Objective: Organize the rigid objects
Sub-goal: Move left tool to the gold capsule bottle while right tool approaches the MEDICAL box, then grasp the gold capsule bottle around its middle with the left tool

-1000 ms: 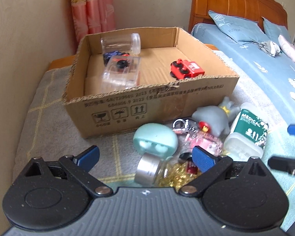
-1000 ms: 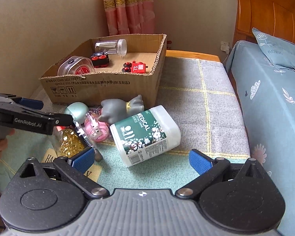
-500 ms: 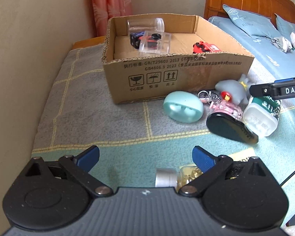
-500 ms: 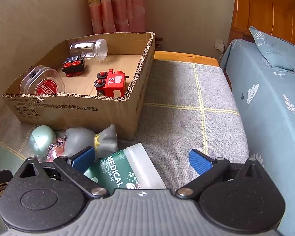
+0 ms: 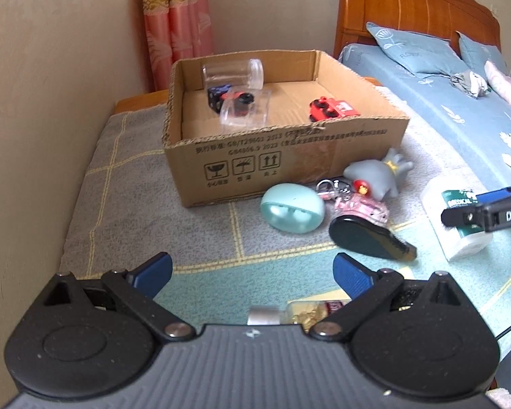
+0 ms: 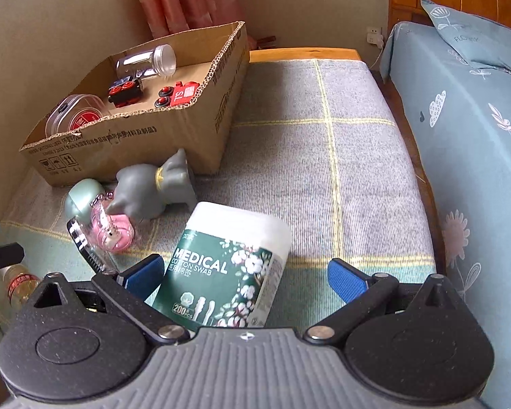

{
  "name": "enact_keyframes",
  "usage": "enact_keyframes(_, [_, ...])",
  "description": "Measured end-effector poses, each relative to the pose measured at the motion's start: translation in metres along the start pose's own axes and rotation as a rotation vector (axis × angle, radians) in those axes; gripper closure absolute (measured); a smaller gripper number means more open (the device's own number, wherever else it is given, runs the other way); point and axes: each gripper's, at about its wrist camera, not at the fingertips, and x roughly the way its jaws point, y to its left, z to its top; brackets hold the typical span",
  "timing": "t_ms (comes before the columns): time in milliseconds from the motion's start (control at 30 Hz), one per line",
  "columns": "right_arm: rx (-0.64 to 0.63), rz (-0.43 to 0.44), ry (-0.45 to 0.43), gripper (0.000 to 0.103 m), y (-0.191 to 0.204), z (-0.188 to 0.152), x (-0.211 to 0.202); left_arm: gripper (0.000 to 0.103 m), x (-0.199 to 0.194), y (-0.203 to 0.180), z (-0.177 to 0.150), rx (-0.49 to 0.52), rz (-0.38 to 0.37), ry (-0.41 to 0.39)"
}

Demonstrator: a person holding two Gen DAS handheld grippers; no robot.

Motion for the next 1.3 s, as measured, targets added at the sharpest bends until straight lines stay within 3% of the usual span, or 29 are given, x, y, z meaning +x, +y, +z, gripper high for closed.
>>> enact_keyframes(367, [-0.109,-0.152,0.016,0.000,-0.008,-0.038,-0.007,0.003,-0.012,-0.025,-0.009,0.098,-0.091,-0.013])
enact_keyframes(633, [-0.210,-0.083,-0.054,0.000,-0.002,-0.049,-0.007,0.003,-0.016,-0.027,-0.030,0.128,-0.141,0.003])
enact_keyframes(833, [-0.213,-0.080,-0.072,0.000,-0.002,-0.051,-0.009,0.003,-0.012,-0.018,-0.050,0.084,-0.157,0.048])
enact_keyframes(967, [-0.208,-0.084,-0.080,0.000,-0.001,-0.053,-0.009,0.003,0.002,-0.020,-0.057,0.068,-0.147,0.083])
enact_keyframes(1300, [-0.262,-0.038,-0.117,0.000,-0.007,-0.048,-0.005,0.003,0.020,-0.025,-0.047,0.016,-0.103,0.070])
